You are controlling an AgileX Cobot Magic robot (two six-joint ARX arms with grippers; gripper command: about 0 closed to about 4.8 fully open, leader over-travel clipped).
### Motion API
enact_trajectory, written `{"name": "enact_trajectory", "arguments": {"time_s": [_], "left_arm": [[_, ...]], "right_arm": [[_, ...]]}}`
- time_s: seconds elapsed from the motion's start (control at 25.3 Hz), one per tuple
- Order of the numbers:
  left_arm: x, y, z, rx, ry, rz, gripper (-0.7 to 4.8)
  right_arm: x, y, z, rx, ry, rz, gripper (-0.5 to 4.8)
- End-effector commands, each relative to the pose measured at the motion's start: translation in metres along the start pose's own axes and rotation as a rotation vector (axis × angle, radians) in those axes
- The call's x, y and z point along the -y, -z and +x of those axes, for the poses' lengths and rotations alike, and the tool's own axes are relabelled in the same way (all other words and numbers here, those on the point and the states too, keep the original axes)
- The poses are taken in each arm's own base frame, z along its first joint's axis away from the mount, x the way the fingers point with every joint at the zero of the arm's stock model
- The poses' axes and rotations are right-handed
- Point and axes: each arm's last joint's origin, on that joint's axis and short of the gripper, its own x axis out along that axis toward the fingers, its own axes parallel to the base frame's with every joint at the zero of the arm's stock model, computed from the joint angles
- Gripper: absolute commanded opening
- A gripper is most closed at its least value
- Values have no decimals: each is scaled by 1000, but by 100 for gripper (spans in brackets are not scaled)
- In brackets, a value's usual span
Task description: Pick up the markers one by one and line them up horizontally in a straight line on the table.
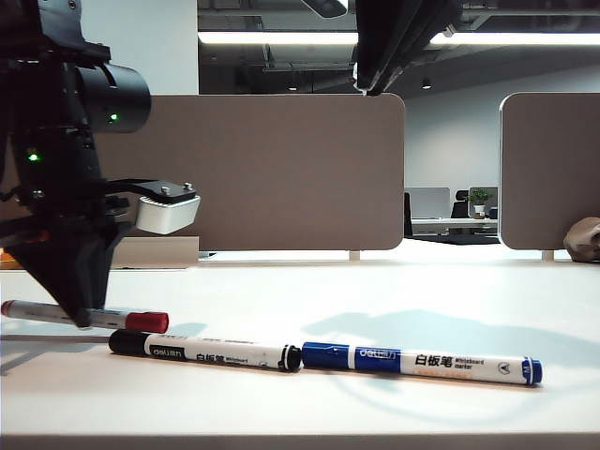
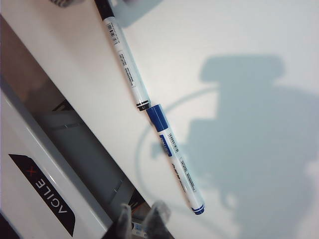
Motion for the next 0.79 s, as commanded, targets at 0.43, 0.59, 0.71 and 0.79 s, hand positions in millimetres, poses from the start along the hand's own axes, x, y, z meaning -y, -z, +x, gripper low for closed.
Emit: {"name": "enact_trajectory", "arguments": {"time_s": [0.43, 0.59, 0.71, 0.79], "left_arm": [[7, 21, -3, -51, 101, -131, 85], [7, 23, -3, -52, 106, -148, 89], [7, 26, -4, -53, 108, -158, 89], [7, 29, -4, -59, 112, -170, 89]], "right_arm": [[-1, 0, -2, 13, -16, -13, 53], [-1, 0, -2, 13, -16, -12, 53], [-1, 0, -2, 12, -16, -12, 53], [-1, 0, -2, 12, -17, -12, 53]]}}
